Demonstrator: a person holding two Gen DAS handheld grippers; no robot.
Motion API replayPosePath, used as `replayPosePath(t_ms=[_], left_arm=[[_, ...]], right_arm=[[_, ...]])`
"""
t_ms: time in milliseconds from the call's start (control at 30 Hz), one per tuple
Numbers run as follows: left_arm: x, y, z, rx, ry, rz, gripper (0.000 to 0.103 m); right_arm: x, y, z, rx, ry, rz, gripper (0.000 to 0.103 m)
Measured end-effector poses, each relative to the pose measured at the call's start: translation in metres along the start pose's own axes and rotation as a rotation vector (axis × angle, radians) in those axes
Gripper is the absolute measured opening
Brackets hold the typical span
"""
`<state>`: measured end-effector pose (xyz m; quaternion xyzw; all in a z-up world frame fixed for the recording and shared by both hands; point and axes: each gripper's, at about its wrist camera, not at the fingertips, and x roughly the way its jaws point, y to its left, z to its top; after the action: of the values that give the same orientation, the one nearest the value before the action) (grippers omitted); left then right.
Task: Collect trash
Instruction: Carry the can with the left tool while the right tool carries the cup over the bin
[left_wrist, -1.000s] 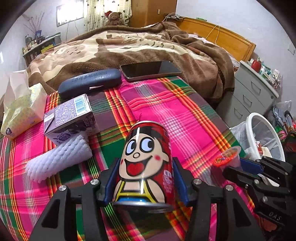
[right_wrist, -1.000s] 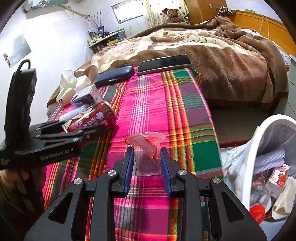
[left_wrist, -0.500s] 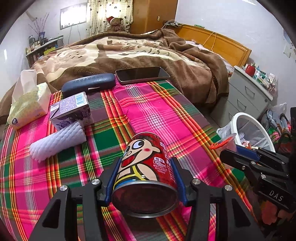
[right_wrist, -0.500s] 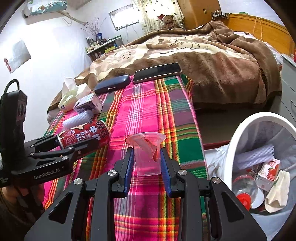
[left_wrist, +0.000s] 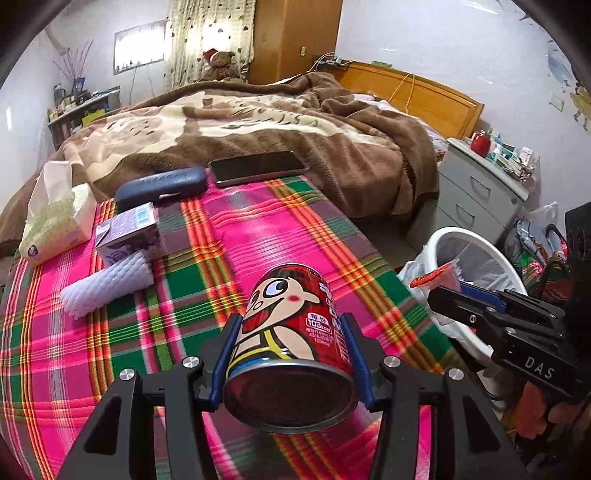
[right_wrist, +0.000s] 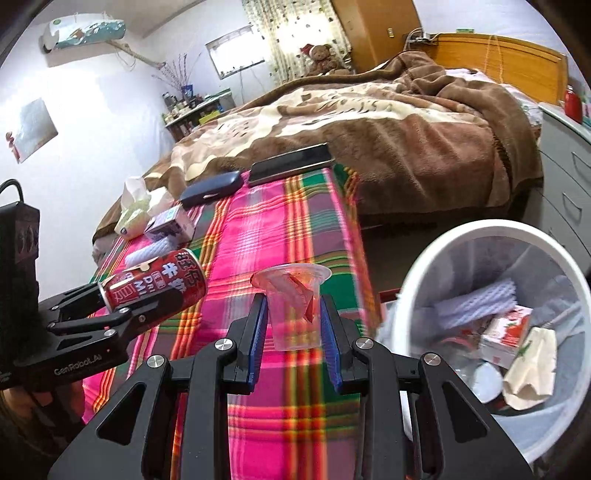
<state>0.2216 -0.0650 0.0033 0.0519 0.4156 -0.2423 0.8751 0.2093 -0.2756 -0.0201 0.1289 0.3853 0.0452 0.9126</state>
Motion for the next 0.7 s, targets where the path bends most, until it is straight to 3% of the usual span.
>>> replayPosePath(t_ms=[700], left_arm=[[0.001,-0.131,0.014,0.137,-0.054,-0.134,0.053]], right_arm=[[-0.063,-0.094,-0.007,0.13,-0.103,-0.142,0.029]])
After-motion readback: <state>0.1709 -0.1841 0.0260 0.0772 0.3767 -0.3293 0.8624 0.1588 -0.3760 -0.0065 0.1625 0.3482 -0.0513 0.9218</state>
